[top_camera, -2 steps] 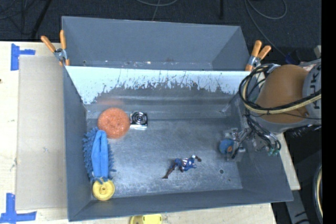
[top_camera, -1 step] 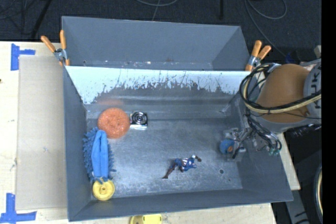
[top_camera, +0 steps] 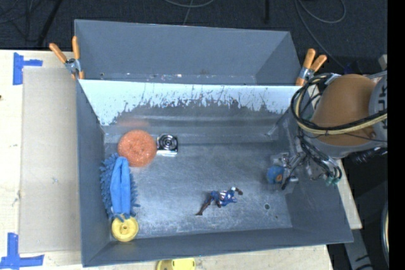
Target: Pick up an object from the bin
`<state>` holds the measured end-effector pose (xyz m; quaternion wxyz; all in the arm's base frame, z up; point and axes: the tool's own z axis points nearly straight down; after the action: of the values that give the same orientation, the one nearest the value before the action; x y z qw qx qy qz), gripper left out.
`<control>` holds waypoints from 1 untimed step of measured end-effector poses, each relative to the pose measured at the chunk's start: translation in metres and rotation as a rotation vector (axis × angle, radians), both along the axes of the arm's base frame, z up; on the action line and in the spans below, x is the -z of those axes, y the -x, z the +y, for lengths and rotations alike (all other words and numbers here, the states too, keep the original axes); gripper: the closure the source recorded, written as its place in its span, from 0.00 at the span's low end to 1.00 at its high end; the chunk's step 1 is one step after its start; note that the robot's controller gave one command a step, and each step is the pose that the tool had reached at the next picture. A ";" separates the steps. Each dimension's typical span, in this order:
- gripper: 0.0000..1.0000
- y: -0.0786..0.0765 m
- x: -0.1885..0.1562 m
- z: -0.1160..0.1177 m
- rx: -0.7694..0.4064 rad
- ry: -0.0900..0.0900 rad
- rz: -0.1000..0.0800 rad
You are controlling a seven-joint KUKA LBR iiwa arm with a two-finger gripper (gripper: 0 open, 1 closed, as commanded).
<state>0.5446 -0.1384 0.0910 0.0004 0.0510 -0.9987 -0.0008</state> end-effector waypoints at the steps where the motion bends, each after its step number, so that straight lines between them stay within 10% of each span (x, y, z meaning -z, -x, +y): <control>1: 1.00 0.001 -0.014 0.001 -0.001 -0.001 0.005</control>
Offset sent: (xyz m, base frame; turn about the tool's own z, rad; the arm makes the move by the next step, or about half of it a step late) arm 0.0001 -0.0001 0.0643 0.0000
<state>0.5434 -0.1378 0.1051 0.0031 0.0513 -0.9987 -0.0014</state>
